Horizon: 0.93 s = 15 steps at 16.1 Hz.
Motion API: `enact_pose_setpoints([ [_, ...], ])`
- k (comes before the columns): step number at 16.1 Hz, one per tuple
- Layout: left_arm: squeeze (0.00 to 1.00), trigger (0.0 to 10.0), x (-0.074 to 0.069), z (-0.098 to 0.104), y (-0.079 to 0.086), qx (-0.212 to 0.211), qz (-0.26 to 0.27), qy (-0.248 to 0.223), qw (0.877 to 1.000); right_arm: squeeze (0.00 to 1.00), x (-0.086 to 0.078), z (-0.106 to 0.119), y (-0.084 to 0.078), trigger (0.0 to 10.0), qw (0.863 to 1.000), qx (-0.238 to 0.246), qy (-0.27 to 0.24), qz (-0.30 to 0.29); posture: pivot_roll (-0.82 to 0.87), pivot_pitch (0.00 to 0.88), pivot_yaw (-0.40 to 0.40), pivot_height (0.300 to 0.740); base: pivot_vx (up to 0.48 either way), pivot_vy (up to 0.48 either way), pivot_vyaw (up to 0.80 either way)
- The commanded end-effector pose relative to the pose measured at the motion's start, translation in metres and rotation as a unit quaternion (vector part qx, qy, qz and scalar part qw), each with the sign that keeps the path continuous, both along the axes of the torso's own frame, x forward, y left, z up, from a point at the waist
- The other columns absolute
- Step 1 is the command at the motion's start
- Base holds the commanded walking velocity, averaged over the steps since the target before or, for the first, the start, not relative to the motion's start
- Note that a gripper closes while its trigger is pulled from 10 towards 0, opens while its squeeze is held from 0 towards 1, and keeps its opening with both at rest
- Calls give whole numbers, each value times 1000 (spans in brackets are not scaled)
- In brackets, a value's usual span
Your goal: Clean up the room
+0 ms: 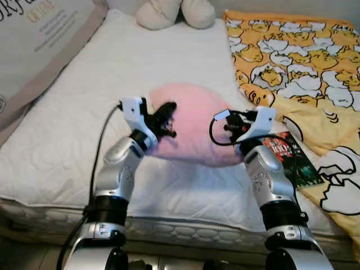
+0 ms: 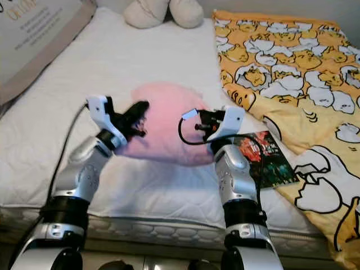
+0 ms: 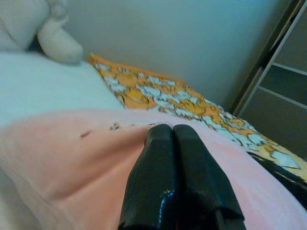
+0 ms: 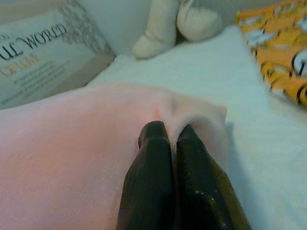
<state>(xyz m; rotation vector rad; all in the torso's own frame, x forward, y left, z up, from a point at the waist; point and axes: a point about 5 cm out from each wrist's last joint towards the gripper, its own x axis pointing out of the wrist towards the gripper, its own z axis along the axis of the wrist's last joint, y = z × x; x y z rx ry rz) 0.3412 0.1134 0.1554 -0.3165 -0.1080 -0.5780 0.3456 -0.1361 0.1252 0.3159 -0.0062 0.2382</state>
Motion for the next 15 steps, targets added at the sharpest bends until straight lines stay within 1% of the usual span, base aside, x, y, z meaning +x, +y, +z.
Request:
enact_pose_setpoints([
  [1, 0, 0, 0, 16, -2, 20, 0, -38, 999, 0, 1, 13, 3, 0, 1000, -9, -30, 0, 28, 5, -5, 740, 0, 0, 0],
  [2, 0, 0, 1, 18, -2, 26, -1, -44, 999, 0, 0, 11, 3, 0, 1000, -8, -26, -1, 30, 1, -7, 740, 0, 0, 0],
  [6, 0, 0, -4, 13, -3, 25, -12, -35, 999, 0, -3, 7, 4, 0, 1000, -5, -17, -5, 33, 0, -8, 740, 0, 0, 0],
  [8, 0, 0, -8, 14, -7, 23, -25, -41, 999, 0, -2, 9, 3, 0, 1000, -7, -22, -10, 34, 0, -8, 740, 0, 0, 0],
  [10, 0, 0, -8, 15, -8, 22, -26, -42, 999, 0, -1, 12, 2, 0, 999, -10, -28, -14, 34, 0, -8, 740, 0, 0, 0],
  [13, 0, 0, -9, 13, -7, 17, -24, -33, 999, 0, 1, 17, -2, 0, 999, -17, -37, -21, 34, 0, -8, 740, 0, 0, 0],
  [15, 0, 0, -10, 10, -8, 25, -27, -26, 999, 0, 3, 19, -5, 0, 999, -20, -40, -25, 35, 3, -8, 740, 0, 0, 0],
])
